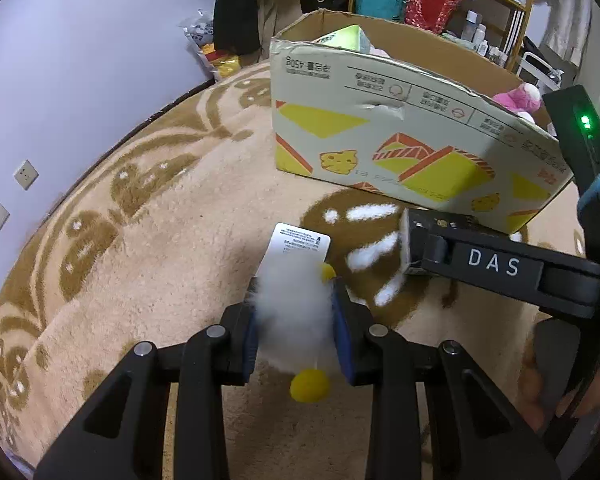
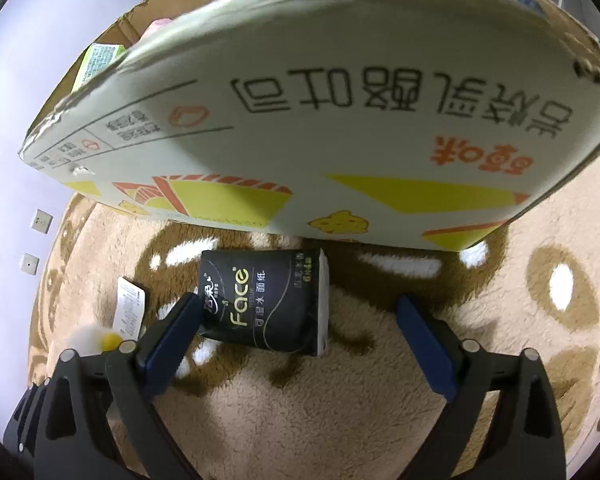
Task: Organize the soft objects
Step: 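Close the left gripper on the white plush while the right gripper grasps the black tissue pack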
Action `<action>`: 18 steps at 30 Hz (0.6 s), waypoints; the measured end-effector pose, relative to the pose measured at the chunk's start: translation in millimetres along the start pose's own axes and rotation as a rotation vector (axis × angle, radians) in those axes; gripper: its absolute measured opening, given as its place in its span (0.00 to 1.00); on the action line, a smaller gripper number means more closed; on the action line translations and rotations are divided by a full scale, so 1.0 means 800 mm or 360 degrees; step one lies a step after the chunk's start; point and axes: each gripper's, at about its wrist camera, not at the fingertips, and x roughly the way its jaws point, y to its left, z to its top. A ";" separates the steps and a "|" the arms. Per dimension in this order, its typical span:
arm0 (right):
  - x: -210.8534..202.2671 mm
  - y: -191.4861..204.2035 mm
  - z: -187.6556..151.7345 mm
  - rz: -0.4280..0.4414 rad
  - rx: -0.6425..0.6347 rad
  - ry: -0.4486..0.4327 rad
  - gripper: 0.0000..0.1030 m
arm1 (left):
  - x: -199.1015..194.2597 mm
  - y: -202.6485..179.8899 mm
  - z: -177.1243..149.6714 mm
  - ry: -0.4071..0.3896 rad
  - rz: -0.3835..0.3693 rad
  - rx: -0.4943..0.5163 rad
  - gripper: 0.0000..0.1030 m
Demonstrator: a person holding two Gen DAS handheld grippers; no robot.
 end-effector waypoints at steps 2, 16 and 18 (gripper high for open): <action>-0.003 0.001 -0.002 -0.0013 -0.0003 -0.0009 0.78 | -0.001 0.000 0.001 -0.0006 0.0014 0.0004 0.30; -0.050 0.009 -0.009 0.0107 -0.0029 -0.0120 0.23 | -0.019 0.011 0.009 -0.0085 0.0069 0.0015 0.29; -0.058 0.013 -0.013 0.0089 -0.0032 -0.0128 0.23 | -0.023 0.012 0.011 -0.0102 0.0079 0.0020 0.29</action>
